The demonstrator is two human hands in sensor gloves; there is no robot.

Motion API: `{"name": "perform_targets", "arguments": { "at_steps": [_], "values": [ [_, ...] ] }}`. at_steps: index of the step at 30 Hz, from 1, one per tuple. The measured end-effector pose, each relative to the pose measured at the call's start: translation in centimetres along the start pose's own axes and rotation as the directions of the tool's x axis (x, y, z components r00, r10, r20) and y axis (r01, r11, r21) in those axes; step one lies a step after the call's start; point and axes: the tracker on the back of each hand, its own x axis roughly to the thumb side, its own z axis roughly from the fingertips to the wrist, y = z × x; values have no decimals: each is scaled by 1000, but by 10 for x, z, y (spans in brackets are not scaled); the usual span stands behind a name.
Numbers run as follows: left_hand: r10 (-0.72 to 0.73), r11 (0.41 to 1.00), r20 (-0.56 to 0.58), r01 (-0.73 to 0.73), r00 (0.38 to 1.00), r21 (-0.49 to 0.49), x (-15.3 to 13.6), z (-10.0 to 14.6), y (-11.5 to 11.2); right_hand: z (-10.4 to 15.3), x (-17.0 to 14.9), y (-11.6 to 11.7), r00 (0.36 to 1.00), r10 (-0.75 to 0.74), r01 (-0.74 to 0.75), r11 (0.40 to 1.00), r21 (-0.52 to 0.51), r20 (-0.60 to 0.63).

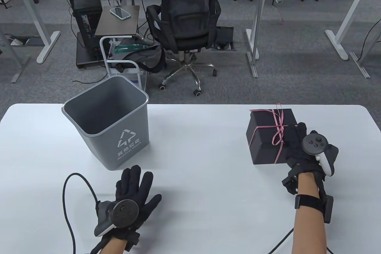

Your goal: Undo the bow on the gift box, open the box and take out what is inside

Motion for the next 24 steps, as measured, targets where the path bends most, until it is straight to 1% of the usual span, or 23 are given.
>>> {"name": "perform_targets", "arguments": {
  "at_steps": [3, 5, 11, 15, 24],
  "values": [
    [-5, 1000, 2, 5, 1000, -9, 2, -1, -1, -2, -4, 5, 1000, -16, 16, 1000, 4, 0],
    [-3, 1000, -1, 3, 1000, -14, 1, -1, -2, -1, -6, 8, 996, -72, 75, 996, -57, 48],
    [13, 1000, -1, -13, 1000, -28, 3, -3, -5, 10, 0, 12, 997, -7, 12, 998, -61, 78],
    [-1, 999, 11, 2, 1000, -40, 7, -4, -7, 25, 9, 23, 992, 19, -7, 995, -99, 124],
    [15, 1000, 24, -14, 1000, -25, 8, -1, -5, 65, 39, 51, 974, 39, -12, 993, -120, 223]
  ]
}}
